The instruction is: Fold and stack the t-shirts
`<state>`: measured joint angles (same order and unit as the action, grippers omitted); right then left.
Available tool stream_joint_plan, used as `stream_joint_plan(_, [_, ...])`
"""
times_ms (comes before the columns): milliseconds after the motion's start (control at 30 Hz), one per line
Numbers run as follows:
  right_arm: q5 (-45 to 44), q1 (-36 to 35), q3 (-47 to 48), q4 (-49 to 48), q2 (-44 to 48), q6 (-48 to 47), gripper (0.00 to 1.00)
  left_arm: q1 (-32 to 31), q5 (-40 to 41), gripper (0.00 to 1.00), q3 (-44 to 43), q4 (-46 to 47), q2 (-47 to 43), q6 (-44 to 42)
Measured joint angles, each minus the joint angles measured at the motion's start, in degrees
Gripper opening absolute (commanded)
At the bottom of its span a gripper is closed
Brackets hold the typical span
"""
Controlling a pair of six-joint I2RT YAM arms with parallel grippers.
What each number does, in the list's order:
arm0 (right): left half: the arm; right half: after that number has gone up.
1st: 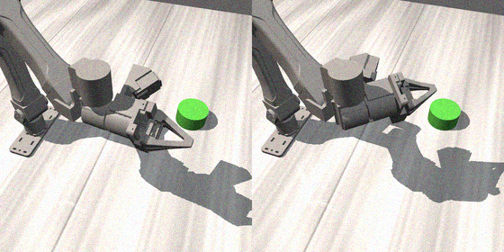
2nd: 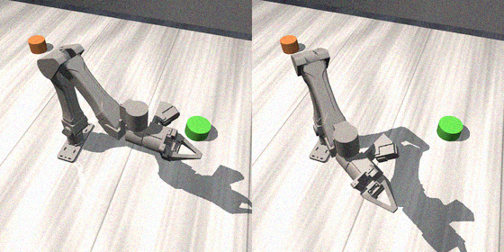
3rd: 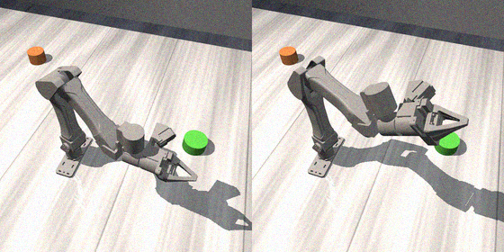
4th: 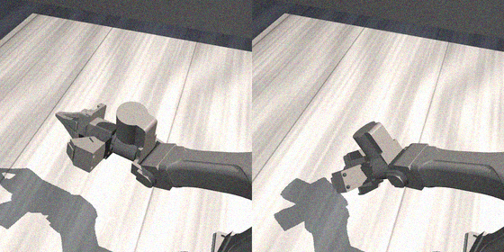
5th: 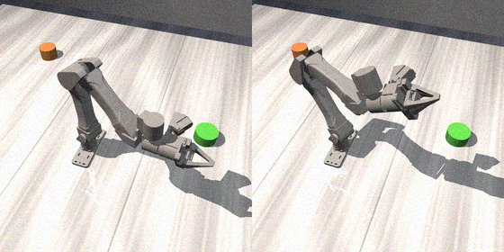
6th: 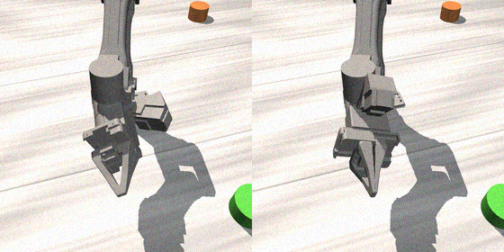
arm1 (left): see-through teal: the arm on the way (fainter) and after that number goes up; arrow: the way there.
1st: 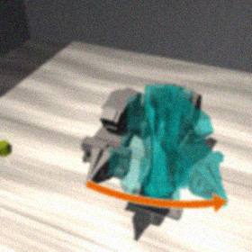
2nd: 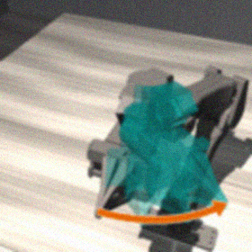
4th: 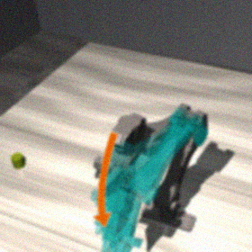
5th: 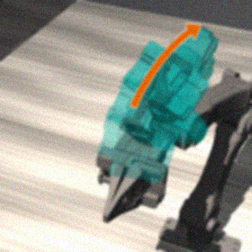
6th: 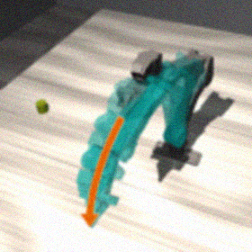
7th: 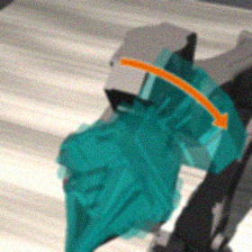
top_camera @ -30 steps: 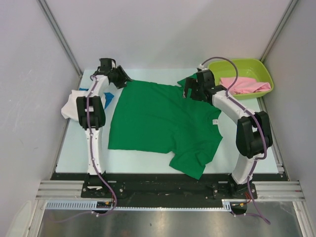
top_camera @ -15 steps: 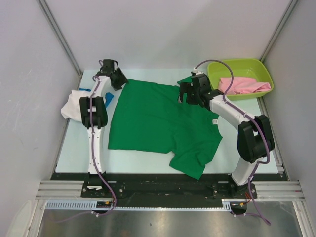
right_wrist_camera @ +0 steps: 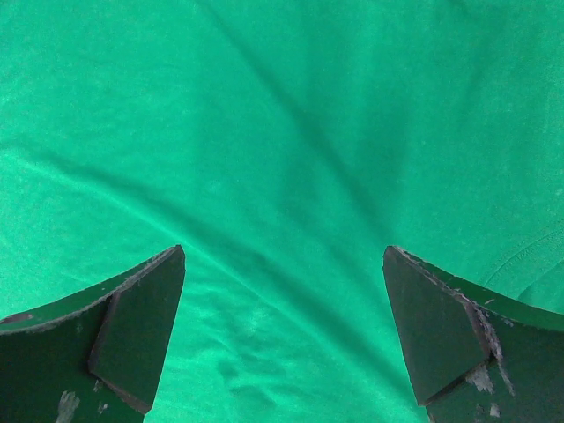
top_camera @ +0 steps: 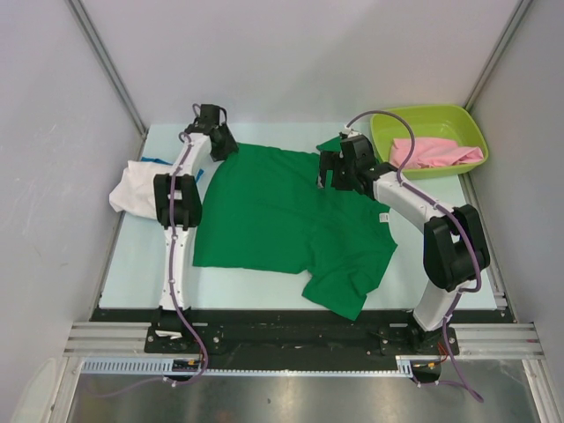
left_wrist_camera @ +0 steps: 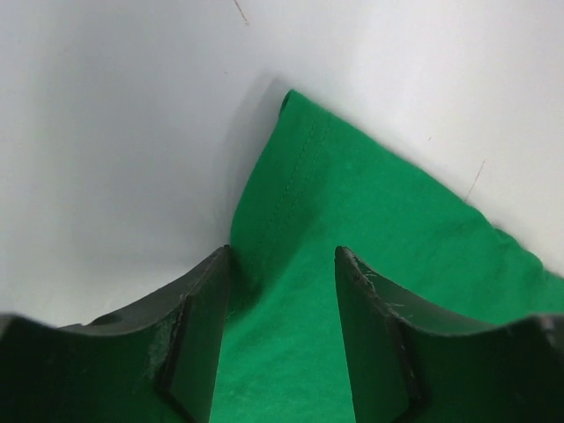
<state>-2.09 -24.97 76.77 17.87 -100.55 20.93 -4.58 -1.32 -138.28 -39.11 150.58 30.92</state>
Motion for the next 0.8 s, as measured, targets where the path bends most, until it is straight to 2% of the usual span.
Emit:
stream_joint_plan(67, [0.1, 0.0, -0.2, 0.0, 0.0, 0.0, 0.99, -0.2, 0.9, 0.51, -0.6, -0.9, 0.2, -0.1])
stream_joint_plan(167, [0.5, 0.0, -0.3, 0.0, 0.0, 0.1, 1.0, -0.3, 1.6, 0.36, -1.3, -2.3, 0.5, -0.1])
stream_joint_plan(200, [0.6, 0.0, -0.4, 0.0, 0.0, 0.2, 1.0, -0.3, 1.7, 0.27, -1.4, -2.5, 0.6, 0.0])
stream_joint_plan(367, [1.0, 0.0, -1.0, -0.2, 0.1, 0.5, 1.0, 0.0, 2.2, 0.1, -1.8, -3.9, 1.0, 0.4])
stream_joint_plan(400, [1.0, 0.0, -1.0, -0.1, 0.1, 0.5, 1.0, 0.2, 2.1, 0.0, -1.8, -4.0, 1.0, 0.5])
stream_joint_plan(800, [1.1, 0.0, -2.1, -0.2, 1.7, 1.1, 1.0, 2.8, -1.0, 0.0, -1.8, -4.3, 1.0, 1.7])
